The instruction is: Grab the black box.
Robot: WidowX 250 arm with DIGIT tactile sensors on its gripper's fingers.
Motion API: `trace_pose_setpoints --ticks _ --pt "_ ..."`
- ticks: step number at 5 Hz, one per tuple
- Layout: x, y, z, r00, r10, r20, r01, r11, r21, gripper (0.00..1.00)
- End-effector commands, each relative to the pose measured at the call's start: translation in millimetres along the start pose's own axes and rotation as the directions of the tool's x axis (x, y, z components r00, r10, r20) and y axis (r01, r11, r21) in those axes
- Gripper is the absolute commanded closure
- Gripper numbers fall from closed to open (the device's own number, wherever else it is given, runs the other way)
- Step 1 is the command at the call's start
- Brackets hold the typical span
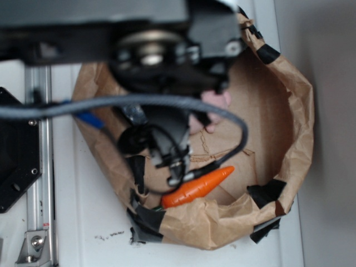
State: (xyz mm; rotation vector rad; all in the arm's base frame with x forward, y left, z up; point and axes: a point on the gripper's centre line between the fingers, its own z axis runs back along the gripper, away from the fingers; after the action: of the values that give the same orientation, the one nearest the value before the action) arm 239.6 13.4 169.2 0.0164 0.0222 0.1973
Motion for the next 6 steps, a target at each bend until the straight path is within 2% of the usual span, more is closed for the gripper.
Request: trace_pose_setpoints --ticks 1,2,3,4,6 --pt "29.3 19.2 -40.8 0.911 -0.413 0.008 0.413 0.911 0.01 0.0" --pt "23.6 6.9 -49.3 0.78 -0.624 0.034 0.622 0.781 0.061 0.0" --pt "6.0 7.7 -50.2 0.657 -0.749 0.085 0.747 0.662 0.062 0.0" --pt "-7.5 13.2 -56.1 0.573 -0.814 0.095 0.802 0.581 0.141 0.0" --pt "-7.5 13.2 -56.1 0.573 -0.814 0.095 0.802 0.581 0.141 0.0"
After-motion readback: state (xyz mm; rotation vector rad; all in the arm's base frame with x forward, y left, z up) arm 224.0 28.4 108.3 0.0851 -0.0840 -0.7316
